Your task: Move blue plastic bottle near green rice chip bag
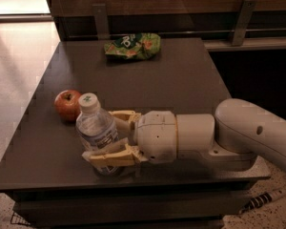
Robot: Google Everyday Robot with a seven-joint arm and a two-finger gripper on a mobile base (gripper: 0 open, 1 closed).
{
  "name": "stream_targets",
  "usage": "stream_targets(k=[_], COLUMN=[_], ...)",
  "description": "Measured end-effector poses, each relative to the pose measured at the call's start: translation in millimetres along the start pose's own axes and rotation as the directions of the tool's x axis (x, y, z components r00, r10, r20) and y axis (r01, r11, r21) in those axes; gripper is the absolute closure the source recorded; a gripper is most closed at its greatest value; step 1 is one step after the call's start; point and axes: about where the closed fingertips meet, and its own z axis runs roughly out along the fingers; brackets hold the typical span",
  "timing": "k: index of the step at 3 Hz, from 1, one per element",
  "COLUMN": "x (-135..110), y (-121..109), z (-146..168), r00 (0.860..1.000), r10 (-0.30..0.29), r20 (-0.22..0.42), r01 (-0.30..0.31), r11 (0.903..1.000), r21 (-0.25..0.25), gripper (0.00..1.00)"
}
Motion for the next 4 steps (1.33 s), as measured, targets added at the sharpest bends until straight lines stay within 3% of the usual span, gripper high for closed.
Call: stream_targets(k=[1,2,3,4], x=[-1,-2,-9,-25], y=[2,2,-21,-82], z=[2,3,-11,-53], r00=[1.000,1.000,0.999,0.995], r10=[-0.004,-0.005,0.000,0.013], r20=[-0.002,-0.002,0.039,0.096], r01=[0.004,0.005,-0.001,-0.020], r11=[1.0000,1.0000,1.0000,0.9977], r21=[-0.005,-0.008,0.010,0.065], gripper=[0.93,1.00,1.00,1.00])
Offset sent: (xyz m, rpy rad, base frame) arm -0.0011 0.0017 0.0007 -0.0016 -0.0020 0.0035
